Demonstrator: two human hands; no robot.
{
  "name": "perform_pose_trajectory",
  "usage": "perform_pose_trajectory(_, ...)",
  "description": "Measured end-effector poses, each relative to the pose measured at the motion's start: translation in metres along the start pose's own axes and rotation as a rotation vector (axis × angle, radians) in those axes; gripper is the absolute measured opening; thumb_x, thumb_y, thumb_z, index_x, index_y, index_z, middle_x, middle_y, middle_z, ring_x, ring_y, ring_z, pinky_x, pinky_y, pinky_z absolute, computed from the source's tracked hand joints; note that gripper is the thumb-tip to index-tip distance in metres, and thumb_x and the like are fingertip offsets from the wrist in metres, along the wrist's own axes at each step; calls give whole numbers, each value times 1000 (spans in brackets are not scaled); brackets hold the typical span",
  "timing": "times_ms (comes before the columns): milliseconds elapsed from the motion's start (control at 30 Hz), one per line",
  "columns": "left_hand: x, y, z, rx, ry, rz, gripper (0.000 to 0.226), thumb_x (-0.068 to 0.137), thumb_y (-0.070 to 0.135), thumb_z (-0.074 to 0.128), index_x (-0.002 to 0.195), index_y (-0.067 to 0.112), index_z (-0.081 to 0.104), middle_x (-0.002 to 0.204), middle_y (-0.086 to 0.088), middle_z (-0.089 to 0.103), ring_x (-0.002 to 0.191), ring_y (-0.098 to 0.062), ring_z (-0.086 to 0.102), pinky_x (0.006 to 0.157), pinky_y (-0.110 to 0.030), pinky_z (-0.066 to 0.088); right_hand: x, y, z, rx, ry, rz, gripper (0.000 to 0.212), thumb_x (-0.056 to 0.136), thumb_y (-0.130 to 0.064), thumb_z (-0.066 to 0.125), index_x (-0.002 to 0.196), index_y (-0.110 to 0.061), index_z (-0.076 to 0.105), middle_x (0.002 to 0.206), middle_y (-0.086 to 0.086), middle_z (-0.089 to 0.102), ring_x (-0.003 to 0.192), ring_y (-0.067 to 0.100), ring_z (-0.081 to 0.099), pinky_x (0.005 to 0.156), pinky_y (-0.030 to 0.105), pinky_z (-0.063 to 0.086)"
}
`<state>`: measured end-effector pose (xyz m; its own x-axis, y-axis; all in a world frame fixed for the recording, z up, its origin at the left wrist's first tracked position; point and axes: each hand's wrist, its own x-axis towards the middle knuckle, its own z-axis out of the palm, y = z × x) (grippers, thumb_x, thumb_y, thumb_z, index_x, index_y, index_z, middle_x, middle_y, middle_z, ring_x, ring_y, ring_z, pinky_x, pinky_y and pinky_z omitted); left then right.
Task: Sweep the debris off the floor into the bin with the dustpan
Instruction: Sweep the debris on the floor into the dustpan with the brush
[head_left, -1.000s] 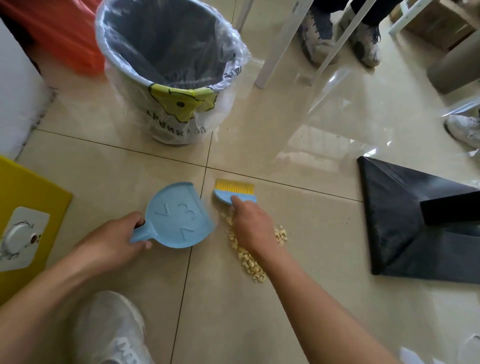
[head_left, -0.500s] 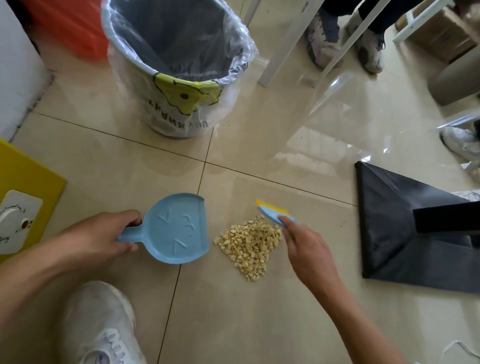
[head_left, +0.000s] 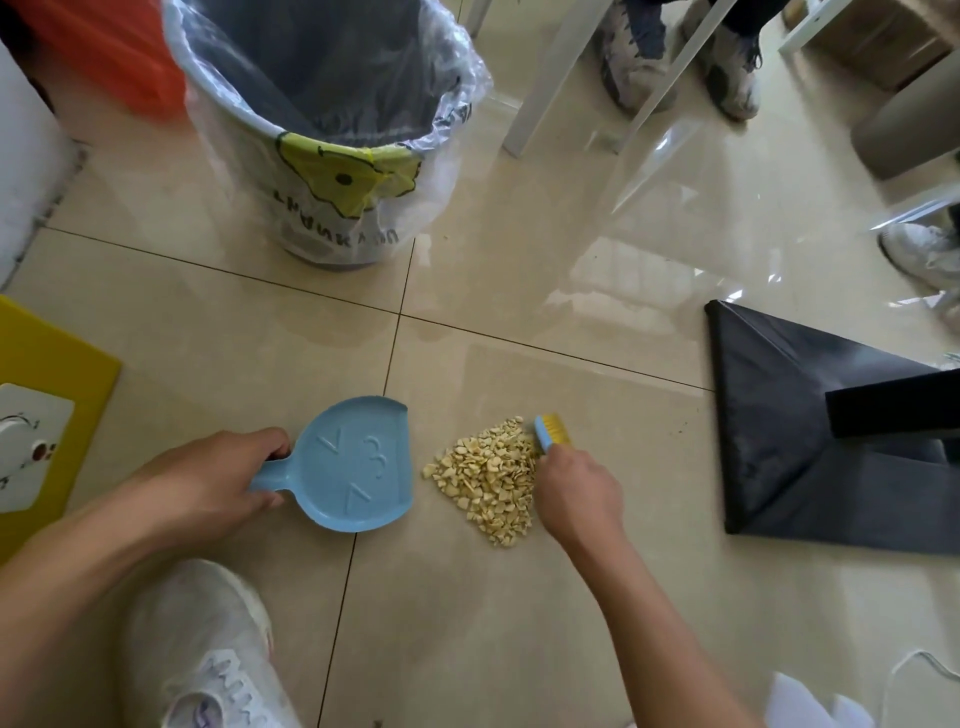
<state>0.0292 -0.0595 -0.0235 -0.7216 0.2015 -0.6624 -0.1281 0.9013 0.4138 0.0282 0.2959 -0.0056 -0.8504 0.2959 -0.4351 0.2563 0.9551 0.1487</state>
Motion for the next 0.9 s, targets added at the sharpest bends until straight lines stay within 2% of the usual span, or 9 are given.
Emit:
perform_pose_trajectory(100, 2, 9, 1, 1, -18, 12, 20, 86, 36, 72, 83, 37, 53, 78, 14, 64, 75, -10, 63, 72, -35, 51, 2, -3, -4, 20, -11, -17, 31, 98, -19, 38, 114, -13, 64, 113, 15, 69, 102, 38, 67, 81, 40, 51)
perform_pose_trajectory(200, 4, 24, 7, 11, -58, 22, 11, 89, 44, 67, 98, 39, 63, 92, 16, 68, 89, -14, 66, 77, -32, 51, 10, 7, -10, 71, -24, 4, 31, 98, -22, 40, 111, -13, 66, 111, 16, 69, 101, 37, 67, 79, 39, 51)
perform_pose_trajectory(267, 7, 35, 15, 32, -56, 34, 10, 90, 45, 64, 97, 38, 64, 99, 13, 70, 95, -17, 67, 76, -32, 50, 10, 8, -12, 93, -27, -11, 29, 99, -23, 40, 107, -13, 66, 108, 16, 70, 99, 37, 66, 75, 38, 49)
perform_pose_trajectory(400, 10, 55, 27, 23, -25, 32, 7, 90, 44, 61, 91, 38, 64, 98, 8, 70, 96, -23, 67, 70, -31, 44, 5, -5, -14, 139, -45, -57, 26, 100, -23, 40, 100, -13, 64, 103, 15, 69, 93, 37, 66, 68, 35, 44)
perform_pose_trajectory(500, 11, 62, 33, 18, 30, 42, 10, 92, 44, 59, 86, 36, 59, 91, 5, 67, 88, -25, 65, 66, -32, 41, 2, -20, -15, 213, -60, -110, 25, 100, -27, 40, 81, -19, 54, 94, 14, 69, 86, 36, 65, 67, 35, 46)
perform_pose_trajectory(600, 13, 67, 36, 29, 58, 41, 11, 93, 45, 57, 91, 35, 62, 94, 4, 69, 88, -27, 65, 65, -32, 40, -6, -36, -18, 302, -77, -192, 31, 101, -30, 40, 73, -20, 47, 85, 12, 67, 79, 35, 62, 65, 37, 47)
perform_pose_trajectory(700, 15, 68, 37, 23, 59, 38, 18, 93, 46, 58, 101, 33, 68, 99, 2, 72, 90, -27, 67, 66, -32, 42, -14, -47, -25, 382, -108, -255, 33, 101, -30, 42, 74, -16, 53, 79, 9, 65, 74, 32, 62, 65, 40, 49)
perform_pose_trajectory(767, 15, 65, 36, 24, 70, 44, 20, 93, 46, 59, 106, 34, 69, 101, 2, 73, 90, -25, 68, 67, -32, 42, -17, -49, -30, 439, -138, -274, 33, 101, -30, 44, 76, -14, 58, 73, 6, 64, 67, 27, 60, 60, 38, 46)
perform_pose_trajectory(900, 14, 62, 33, 51, 81, 43, 13, 93, 47, 60, 89, 35, 59, 88, 5, 64, 82, -23, 61, 65, -32, 40, -25, -45, -43, 540, -244, -294, 31, 101, -29, 47, 87, -12, 68, 63, 2, 56, 47, 13, 45, 47, 29, 36)
